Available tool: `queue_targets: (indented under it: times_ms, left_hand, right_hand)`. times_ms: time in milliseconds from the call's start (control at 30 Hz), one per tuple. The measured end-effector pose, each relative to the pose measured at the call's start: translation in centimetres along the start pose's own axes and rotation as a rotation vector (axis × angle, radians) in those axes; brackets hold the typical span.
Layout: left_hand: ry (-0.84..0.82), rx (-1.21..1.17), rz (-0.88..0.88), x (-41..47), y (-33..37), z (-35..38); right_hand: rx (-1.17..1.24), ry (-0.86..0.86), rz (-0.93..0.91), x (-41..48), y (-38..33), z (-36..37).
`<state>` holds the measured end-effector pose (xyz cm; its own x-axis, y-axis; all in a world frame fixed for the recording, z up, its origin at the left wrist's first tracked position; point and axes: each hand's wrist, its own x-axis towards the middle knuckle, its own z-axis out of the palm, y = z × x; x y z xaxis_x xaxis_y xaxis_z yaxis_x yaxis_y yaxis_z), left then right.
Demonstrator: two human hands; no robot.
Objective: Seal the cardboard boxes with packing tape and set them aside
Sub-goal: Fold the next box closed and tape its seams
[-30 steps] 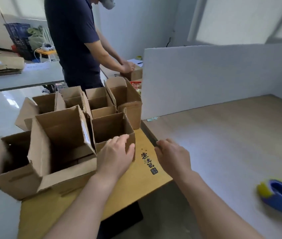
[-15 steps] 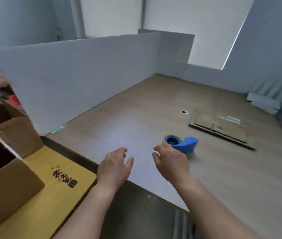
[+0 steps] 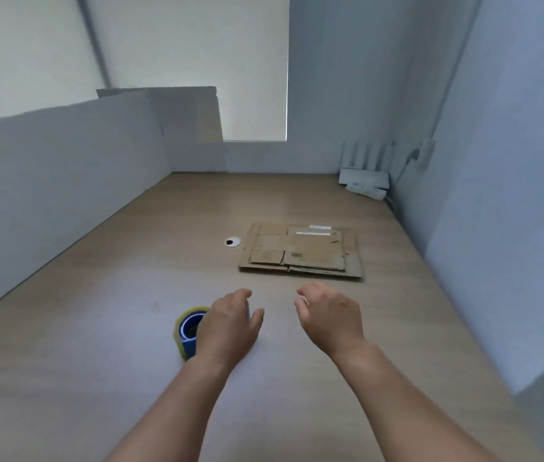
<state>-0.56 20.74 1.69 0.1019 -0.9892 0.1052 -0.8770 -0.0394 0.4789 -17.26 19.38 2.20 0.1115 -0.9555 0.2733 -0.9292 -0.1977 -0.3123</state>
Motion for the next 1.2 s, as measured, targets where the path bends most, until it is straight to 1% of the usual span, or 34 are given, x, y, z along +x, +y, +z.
queue_targets:
  times_ms: [200,367,567,767,900,1100,1200]
  left_hand:
    - [-0.027,-0.011,0.055,4.9,4.9,4.0]
    - [-0.061,0.006,0.069,9.2,5.9,5.9]
    - [-0.137,0.029,0.035,15.2,3.8,8.0]
    - [-0.232,0.057,-0.1,22.2,0.1,11.0]
    - [-0.273,0.077,-0.155,25.7,-2.6,13.1]
    - [-0.312,0.251,-0.126,29.7,-4.4,16.4]
    - [-0.245,0.26,-0.117,29.9,-4.0,17.2]
  right_hand:
    - [-0.042,0.008,0.074,3.4,6.5,-0.5]
    - [-0.052,-0.003,0.143,6.2,10.4,0.3]
    - [-0.06,-0.12,0.278,10.1,14.1,2.8]
    - [-0.057,-0.287,0.392,14.9,16.6,6.2]
    - [-0.043,-0.325,0.391,18.0,17.8,9.6]
    - [-0.081,-0.433,0.407,21.0,18.8,13.3]
    - [-0.089,-0.425,0.4,21.1,18.6,14.3]
